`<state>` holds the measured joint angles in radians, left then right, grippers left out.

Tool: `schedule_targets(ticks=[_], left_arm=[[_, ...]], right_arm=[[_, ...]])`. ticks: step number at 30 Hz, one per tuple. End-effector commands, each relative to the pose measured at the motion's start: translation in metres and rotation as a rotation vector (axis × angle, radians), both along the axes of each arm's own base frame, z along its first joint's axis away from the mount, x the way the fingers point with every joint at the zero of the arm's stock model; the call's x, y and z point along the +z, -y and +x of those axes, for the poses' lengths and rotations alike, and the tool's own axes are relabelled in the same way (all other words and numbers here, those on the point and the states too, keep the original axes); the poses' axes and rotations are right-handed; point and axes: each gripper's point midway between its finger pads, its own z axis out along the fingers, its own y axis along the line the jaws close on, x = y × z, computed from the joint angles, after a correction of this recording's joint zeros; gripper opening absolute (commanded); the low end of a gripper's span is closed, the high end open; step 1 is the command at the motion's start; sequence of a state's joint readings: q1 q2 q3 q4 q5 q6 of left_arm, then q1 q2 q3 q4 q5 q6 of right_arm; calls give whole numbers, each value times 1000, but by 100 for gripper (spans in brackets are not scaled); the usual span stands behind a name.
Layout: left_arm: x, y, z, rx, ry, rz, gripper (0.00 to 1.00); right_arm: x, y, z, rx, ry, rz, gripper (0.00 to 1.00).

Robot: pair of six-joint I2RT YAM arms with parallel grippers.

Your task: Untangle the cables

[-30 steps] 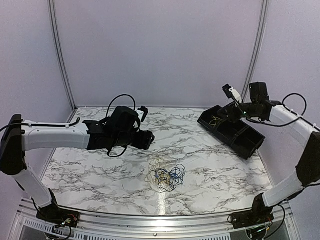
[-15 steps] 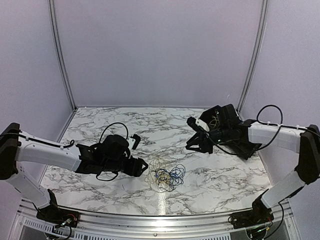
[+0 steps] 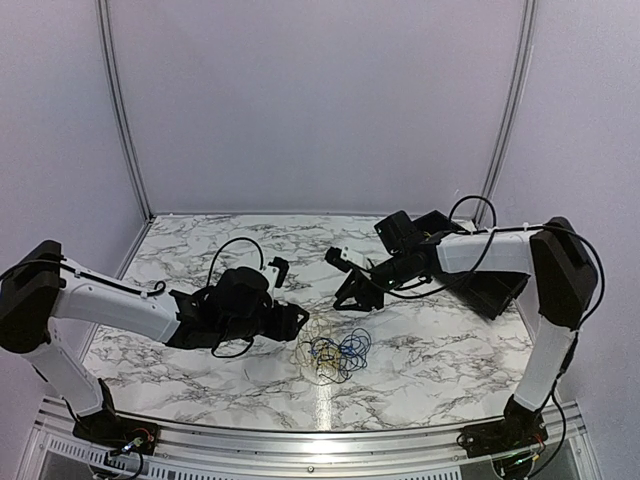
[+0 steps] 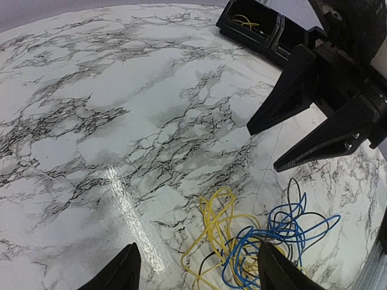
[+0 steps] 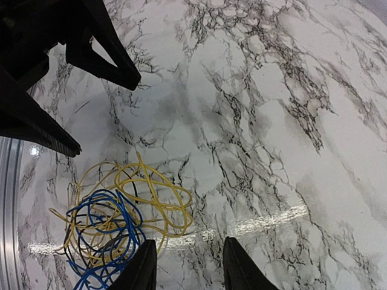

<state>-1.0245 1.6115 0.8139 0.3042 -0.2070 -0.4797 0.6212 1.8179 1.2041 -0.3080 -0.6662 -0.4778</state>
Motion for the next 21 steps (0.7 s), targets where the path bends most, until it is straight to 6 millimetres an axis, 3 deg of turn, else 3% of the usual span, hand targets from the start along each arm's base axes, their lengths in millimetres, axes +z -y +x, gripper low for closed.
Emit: schedule_targets(ticks=[1, 8, 16, 21], left_arm=[[-6, -5, 2, 74, -10, -59, 69], [-2, 1, -10, 61, -12, -91, 69], [-1, 6, -13, 57, -20, -101, 69], [-2, 10, -12, 55, -20, -99, 70]], right_arm=[[-13, -9, -2, -27, -29, -20, 39], [-35, -5, -11, -11, -91, -68, 40], [-63, -7, -2, -43, -148, -121, 37], [-66, -10, -5, -34, -175, -112, 35]])
